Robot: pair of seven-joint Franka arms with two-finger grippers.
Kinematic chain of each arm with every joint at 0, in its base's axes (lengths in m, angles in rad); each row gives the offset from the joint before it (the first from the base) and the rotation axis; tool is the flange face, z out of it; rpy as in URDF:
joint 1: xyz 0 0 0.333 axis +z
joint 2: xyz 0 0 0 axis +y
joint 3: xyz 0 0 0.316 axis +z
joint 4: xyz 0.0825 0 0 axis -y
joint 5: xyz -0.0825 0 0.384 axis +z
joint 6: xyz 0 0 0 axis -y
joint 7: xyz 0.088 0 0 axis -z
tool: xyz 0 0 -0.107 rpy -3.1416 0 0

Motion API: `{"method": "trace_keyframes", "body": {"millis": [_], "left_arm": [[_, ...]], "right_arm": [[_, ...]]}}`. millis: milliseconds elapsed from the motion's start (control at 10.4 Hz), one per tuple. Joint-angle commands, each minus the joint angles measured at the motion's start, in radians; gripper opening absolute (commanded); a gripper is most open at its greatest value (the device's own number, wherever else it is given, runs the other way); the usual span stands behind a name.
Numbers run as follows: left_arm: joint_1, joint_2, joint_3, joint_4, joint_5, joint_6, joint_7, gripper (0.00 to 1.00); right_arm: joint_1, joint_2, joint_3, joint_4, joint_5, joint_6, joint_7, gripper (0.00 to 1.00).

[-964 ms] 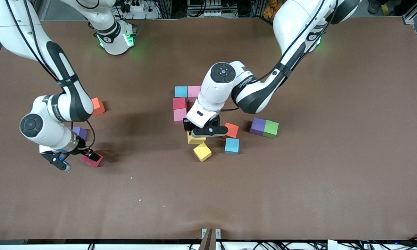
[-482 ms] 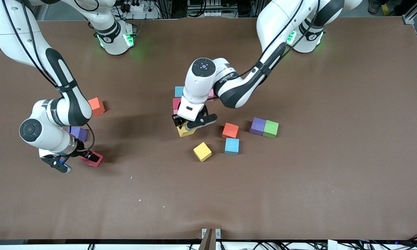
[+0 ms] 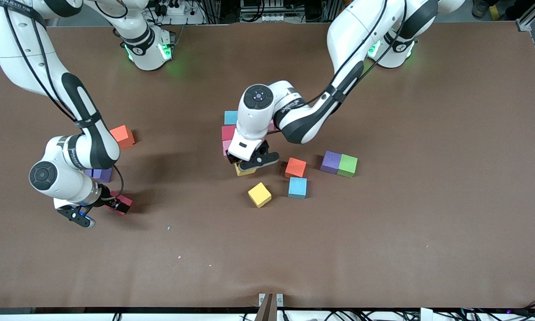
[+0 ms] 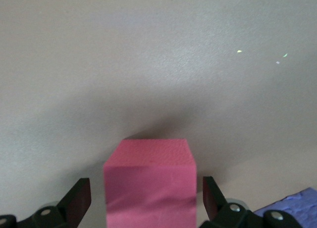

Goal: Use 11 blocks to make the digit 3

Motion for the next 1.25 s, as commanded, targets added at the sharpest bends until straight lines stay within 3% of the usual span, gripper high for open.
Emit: {"method": "trace_keyframes", "body": {"millis": [0,96,193,386,675,1157], "left_arm": [[0.018,-0.032,-0.003,-0.005,-0.036,-0.085,0.155,0.0],[0.012,-0.031,-0.003,-0.023,-0.034,-0.087,0.158,0.0],[-0.001,-0.028,-0.002,-0.04,-0.036,-0.087,0.143,0.0],[-0.002,-0.032,-0.005,-0.077,-0.031,-0.087,0.237,0.0],[0.007,-0.032,-0.022,-0.076,-0.034,-0.088,0.691,0.02],[0.04,-0.029,-0.035,-0.079,-0.037,-0.11,1.371,0.05]], "right_arm": [[-0.033,0.018,0.015,0.024,-0.006,-0.006,-0.028,0.76],[-0.033,0.021,0.015,0.026,-0.003,-0.006,-0.027,0.33],[-0.033,0.021,0.015,0.026,-0.003,-0.006,-0.027,0.18],[-0.018,0.019,0.019,0.049,-0.001,-0.015,-0.035,0.17],[0.091,0.015,0.025,0.107,-0.003,-0.047,-0.161,0.19],[0.166,0.004,0.025,0.124,-0.001,-0.11,-0.516,0.2]]}}
